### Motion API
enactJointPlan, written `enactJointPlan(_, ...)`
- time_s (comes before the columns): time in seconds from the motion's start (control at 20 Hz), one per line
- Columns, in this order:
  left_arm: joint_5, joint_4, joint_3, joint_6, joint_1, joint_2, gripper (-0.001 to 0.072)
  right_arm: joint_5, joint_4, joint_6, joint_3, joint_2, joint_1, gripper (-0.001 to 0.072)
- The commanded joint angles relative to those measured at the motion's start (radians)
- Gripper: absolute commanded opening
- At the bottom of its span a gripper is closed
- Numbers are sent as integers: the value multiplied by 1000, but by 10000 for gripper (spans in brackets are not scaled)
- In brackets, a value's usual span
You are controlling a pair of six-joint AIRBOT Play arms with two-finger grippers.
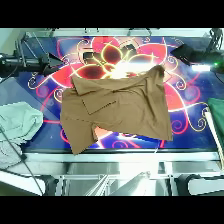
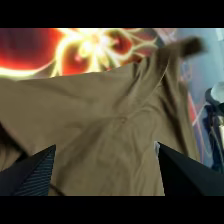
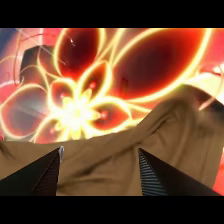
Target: Fold the shirts.
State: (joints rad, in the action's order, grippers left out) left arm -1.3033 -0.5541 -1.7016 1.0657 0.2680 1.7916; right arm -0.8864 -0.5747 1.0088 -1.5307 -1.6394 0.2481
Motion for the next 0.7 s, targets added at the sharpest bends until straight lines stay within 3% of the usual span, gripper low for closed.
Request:
enactJointPlan(0.0,-187,-80,-189,121,95,155,701,-233,-9,54,-1,-31,113,416)
enactJointPlan(0.05,-242,-139,-198,162,129,156,700,-346,-14,53,6,-27,152,336)
enactJointPlan(0.2,-418,-303,-105,236,201,140,700,-583,-48,71,136,-19,234,345)
enactJointPlan(0.45,-307,-443,309,206,211,45,700,-526,-157,57,492,70,286,344)
enactJointPlan(0.65,-166,-449,452,199,157,44,683,-496,-140,22,584,107,285,344)
